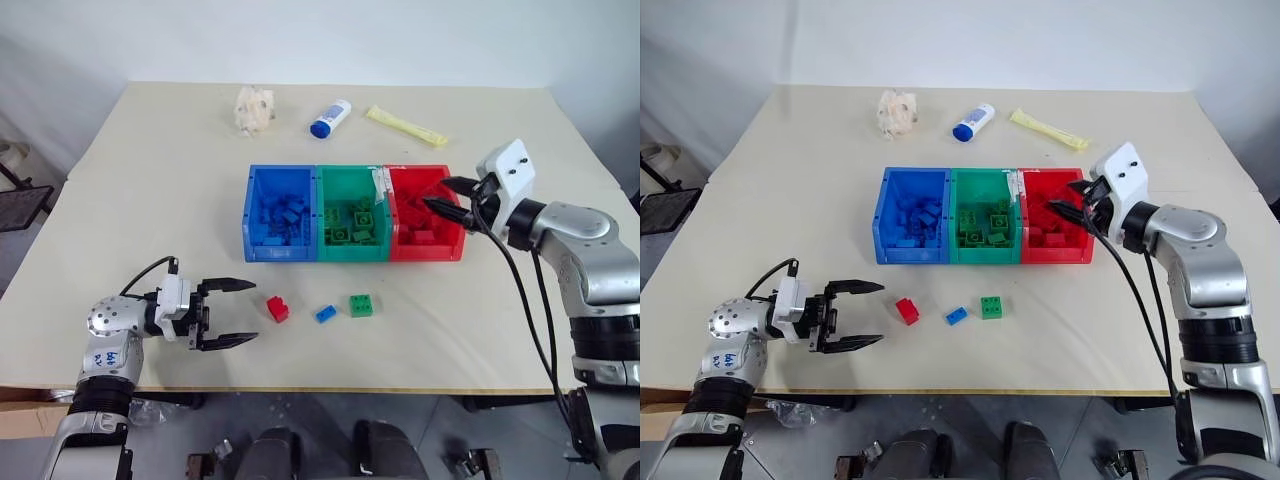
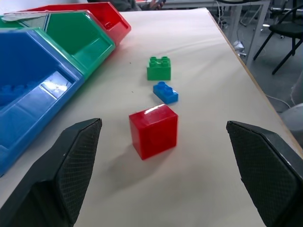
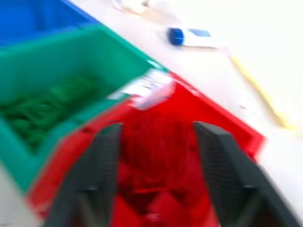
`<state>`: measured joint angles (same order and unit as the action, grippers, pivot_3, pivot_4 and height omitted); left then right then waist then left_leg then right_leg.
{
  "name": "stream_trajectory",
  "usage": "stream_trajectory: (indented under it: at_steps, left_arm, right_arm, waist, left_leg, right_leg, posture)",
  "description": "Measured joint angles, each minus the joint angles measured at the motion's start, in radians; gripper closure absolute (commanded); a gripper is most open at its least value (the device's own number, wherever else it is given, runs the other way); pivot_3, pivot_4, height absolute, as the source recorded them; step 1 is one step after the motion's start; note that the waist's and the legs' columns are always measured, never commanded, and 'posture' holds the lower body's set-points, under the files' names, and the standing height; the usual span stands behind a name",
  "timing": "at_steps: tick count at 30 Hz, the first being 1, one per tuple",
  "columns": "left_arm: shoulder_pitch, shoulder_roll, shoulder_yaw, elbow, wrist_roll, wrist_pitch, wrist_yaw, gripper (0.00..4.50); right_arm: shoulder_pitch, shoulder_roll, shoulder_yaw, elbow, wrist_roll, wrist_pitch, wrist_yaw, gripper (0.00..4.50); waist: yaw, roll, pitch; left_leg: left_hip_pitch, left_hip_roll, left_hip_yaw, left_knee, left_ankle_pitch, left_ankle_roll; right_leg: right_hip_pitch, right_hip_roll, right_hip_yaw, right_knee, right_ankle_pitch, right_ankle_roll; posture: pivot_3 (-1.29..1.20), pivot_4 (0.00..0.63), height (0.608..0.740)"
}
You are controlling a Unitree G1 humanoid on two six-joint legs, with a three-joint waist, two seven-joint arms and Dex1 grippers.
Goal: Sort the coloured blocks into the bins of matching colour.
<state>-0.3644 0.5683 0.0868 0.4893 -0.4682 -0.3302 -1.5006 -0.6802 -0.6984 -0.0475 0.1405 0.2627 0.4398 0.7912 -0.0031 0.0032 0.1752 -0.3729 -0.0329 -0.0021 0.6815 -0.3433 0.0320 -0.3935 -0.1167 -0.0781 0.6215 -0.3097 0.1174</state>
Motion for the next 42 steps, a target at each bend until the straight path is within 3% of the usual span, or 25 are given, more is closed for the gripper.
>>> stream_trajectory:
  at_steps: [3, 9, 14, 20, 26, 31, 37, 42]
  left_arm:
    - [-0.016, -0.001, -0.007, 0.005, 0.000, -0.002, 0.000, 0.00]
    - [-0.022, -0.001, -0.009, 0.033, 0.000, -0.007, 0.000, 0.00]
    - [-0.033, 0.000, -0.011, 0.046, 0.001, -0.010, 0.000, 0.00]
    - [-0.053, 0.003, -0.016, 0.078, 0.001, -0.013, -0.001, 0.00]
    - [-0.062, 0.007, -0.017, 0.101, 0.001, -0.018, -0.001, 0.00]
    - [-0.070, 0.009, -0.017, 0.118, 0.001, -0.021, -0.001, 0.00]
    - [-0.094, 0.000, -0.024, 0.118, 0.001, -0.028, -0.001, 0.00]
    - [-0.083, -0.002, -0.028, 0.108, 0.000, -0.029, -0.001, 0.00]
  right_arm:
    - [0.000, 0.005, 0.006, 0.029, -0.012, -0.026, 0.010, 0.02]
    - [0.039, -0.011, 0.002, -0.036, 0.002, -0.021, 0.063, 0.02]
    - [0.225, -0.096, -0.028, -0.187, 0.086, -0.021, 0.212, 0.02]
    - [0.522, -0.253, -0.169, -0.313, 0.166, -0.048, 0.401, 0.02]
    - [0.695, -0.314, -0.295, -0.331, 0.169, -0.082, 0.473, 0.02]
    - [0.652, -0.314, -0.269, -0.364, 0.170, -0.066, 0.457, 0.02]
    - [0.463, -0.217, -0.031, -0.415, 0.146, 0.001, 0.386, 0.02]
    - [0.309, -0.073, 0.181, -0.347, 0.045, 0.009, 0.320, 0.02]
  waist:
    - [-0.001, 0.000, 0.000]
    - [0.000, 0.000, 0.000]
    - [0.010, 0.000, 0.000]
    - [0.020, 0.000, 0.000]
    - [0.021, 0.000, 0.000]
    - [0.020, 0.000, 0.000]
    - [0.017, 0.000, 0.000]
    - [0.013, 0.000, 0.000]
  left_leg:
    - [-0.001, 0.000, 0.001, 0.000, 0.000, 0.000]
    - [-0.001, 0.001, 0.001, 0.001, 0.000, 0.000]
    - [-0.001, 0.000, 0.000, 0.001, 0.000, 0.001]
    - [-0.001, 0.000, 0.001, 0.002, 0.000, 0.001]
    - [0.002, 0.001, 0.005, 0.001, 0.000, 0.001]
    - [0.002, 0.002, 0.006, 0.002, 0.000, 0.001]
    - [0.001, 0.002, 0.003, 0.002, 0.000, 0.000]
    - [0.001, 0.002, 0.003, 0.002, 0.000, 0.000]
  right_leg:
    - [-0.001, 0.000, 0.000, 0.000, 0.000, 0.000]
    - [0.000, 0.000, 0.000, 0.000, 0.000, 0.000]
    - [0.001, 0.000, -0.001, 0.000, 0.000, 0.000]
    - [0.002, 0.001, -0.001, -0.001, 0.000, 0.000]
    - [0.002, 0.001, -0.001, -0.001, 0.000, 0.000]
    - [0.002, 0.000, 0.001, -0.001, 0.000, 0.000]
    - [0.001, 0.000, 0.001, -0.001, 0.000, 0.000]
    - [0.001, 0.000, 0.000, -0.001, 0.000, 0.000]
  posture:
    - [0.00, 0.150, 0.740]
    - [0.00, 0.150, 0.740]
    - [0.00, 0.150, 0.740]
    - [0.00, 0.150, 0.740]
    - [0.00, 0.150, 0.740]
    - [0.00, 0.150, 0.740]
    - [0.00, 0.150, 0.740]
    - [0.00, 0.150, 0.740]
